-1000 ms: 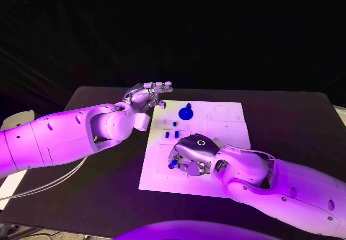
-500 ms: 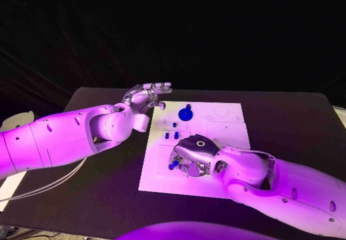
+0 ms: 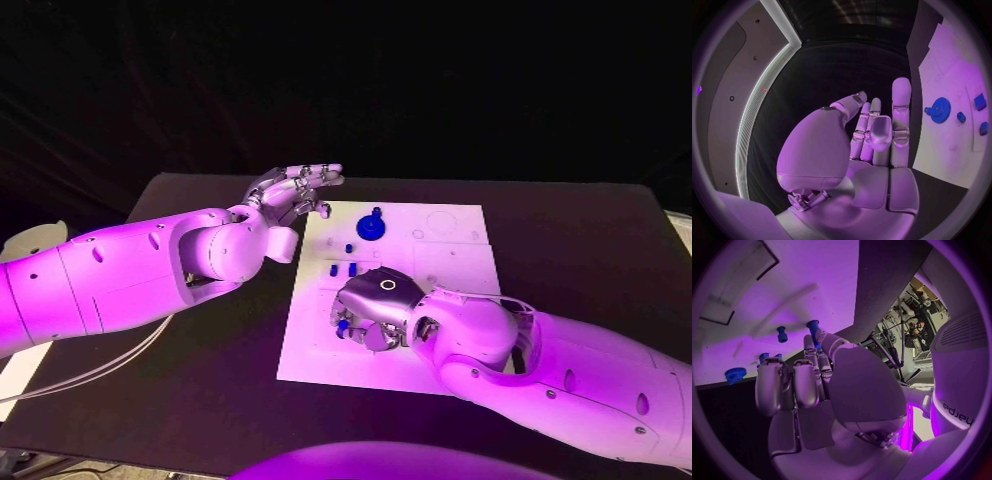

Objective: Assemble the parts on the task board

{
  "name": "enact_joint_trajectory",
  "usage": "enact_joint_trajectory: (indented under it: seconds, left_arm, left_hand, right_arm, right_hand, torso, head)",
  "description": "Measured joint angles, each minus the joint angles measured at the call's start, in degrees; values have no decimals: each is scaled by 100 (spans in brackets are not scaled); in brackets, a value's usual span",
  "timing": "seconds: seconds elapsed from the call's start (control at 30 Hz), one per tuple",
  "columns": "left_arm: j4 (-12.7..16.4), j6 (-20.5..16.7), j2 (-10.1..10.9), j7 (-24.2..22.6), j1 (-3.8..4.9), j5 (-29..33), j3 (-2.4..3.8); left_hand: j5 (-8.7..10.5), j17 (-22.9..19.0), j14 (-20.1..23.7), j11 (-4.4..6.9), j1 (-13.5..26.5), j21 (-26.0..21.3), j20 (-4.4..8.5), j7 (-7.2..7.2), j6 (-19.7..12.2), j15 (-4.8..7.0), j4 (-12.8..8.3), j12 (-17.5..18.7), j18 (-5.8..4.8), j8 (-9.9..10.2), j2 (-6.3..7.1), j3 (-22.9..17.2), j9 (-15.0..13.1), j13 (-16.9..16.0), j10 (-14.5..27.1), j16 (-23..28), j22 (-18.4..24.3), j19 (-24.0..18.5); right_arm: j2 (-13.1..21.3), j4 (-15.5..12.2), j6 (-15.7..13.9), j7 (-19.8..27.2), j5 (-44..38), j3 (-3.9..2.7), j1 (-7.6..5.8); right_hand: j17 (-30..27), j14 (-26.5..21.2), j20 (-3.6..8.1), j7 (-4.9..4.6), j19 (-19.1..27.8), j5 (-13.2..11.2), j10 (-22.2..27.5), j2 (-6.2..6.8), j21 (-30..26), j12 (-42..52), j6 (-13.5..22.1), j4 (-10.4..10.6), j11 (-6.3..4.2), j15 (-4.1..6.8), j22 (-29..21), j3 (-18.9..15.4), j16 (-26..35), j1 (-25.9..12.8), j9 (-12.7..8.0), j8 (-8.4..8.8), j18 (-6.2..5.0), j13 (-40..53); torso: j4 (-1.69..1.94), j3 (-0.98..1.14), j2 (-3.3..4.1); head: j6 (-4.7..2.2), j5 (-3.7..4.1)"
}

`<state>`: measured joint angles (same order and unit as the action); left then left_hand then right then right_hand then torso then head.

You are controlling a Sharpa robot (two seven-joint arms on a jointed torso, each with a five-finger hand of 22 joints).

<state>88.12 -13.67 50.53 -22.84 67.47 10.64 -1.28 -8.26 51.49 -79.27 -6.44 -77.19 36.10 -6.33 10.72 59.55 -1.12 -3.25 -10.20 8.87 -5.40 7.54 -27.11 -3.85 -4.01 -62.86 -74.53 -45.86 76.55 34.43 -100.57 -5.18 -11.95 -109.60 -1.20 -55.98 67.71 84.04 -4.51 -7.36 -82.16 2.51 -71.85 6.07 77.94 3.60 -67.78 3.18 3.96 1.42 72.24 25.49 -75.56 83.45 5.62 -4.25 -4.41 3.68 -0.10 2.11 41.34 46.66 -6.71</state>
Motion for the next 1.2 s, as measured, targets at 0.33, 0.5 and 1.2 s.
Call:
enact_joint_trajectory:
  seconds: [0.33, 0.5, 1.2]
  left_arm:
    - [-2, 2, 0, 7, 0, 0, 0]
    - [-4, 2, 2, 11, 0, 0, 0]
    - [14, 6, 75, 24, -3, -1, -24]
  left_hand:
    - [0, 0, 0, 0, 0, 0, 0, 0, 0, 0, 0, 0, 0, 0, 0, 0, 0, 0, 0, 0, 0, 0]
    - [0, -5, 0, 0, 0, 0, 0, -10, -13, 0, 0, 0, 14, 0, 0, 0, 0, 0, 0, 0, 2, 0]
    - [0, -17, 0, 0, 0, 0, 0, 0, -41, 0, 0, 0, 65, 0, 0, 0, 0, 0, 41, 0, 14, 0]
  right_arm:
    - [-1, 74, -46, -11, 10, 40, 19]
    - [55, 44, -268, -9, 13, 40, 18]
    - [2519, -1115, -1374, -331, 1655, -212, -399]
  right_hand:
    - [-133, -2, -196, 49, 220, 16, 1437, 382, -328, -33, 1127, 165, 231, -205, -413, -531, 44, -390, -195, 62, 0, -19]
    - [-187, -2, -236, -27, 259, 16, 1694, 443, -405, 3, 1205, 286, 286, -246, -523, -988, 79, -329, -183, 62, 0, -8]
    - [656, -1, 123, 133, -180, 142, -1066, 303, 300, 2313, 626, 940, -300, 167, 265, -1703, -512, -440, -49, -278, 93, 1573]
  torso:
    - [-6, 2, -3]
    - [-5, 5, -3]
    - [-63, -2, -15]
  head:
    - [-9, -4]
    - [-22, 4]
    - [-214, 325]
